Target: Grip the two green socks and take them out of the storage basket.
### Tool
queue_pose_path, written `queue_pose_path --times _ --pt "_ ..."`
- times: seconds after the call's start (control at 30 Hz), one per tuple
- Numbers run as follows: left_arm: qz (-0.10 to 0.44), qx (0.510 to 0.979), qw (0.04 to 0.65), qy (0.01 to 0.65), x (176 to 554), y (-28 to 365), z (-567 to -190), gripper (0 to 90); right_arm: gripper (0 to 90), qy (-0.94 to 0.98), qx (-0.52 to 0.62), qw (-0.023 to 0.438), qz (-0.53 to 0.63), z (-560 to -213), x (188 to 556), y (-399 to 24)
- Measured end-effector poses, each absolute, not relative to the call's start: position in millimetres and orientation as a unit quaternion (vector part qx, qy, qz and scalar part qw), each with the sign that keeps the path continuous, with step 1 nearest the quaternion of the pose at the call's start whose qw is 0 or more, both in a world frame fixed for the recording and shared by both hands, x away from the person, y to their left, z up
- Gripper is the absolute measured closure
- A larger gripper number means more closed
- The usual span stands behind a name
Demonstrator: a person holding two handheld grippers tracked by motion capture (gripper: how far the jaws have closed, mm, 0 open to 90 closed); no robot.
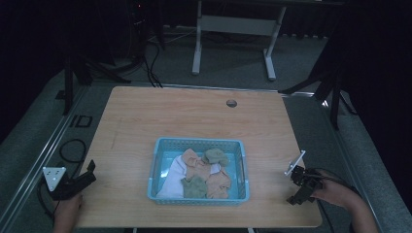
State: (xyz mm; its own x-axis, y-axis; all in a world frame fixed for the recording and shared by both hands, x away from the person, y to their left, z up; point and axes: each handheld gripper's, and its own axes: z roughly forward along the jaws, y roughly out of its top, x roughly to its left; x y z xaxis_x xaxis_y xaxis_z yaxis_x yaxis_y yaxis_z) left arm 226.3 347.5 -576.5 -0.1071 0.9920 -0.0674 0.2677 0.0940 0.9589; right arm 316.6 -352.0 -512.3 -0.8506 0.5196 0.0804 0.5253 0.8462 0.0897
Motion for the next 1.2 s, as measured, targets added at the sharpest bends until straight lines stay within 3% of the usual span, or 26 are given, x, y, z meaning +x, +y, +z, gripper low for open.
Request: queue_pose_path --times 0.67,1.2 --pt "0.429 0.519 0.421 0.607 226 348 -576 0.7 14.9 -0.980 -0.182 0.045 -0.059 -483 317 -310" --pt "0.428 0.519 0.423 0.607 226 348 -577 0.7 16.6 -0.989 -0.125 0.031 -0.071 -453 321 -266"
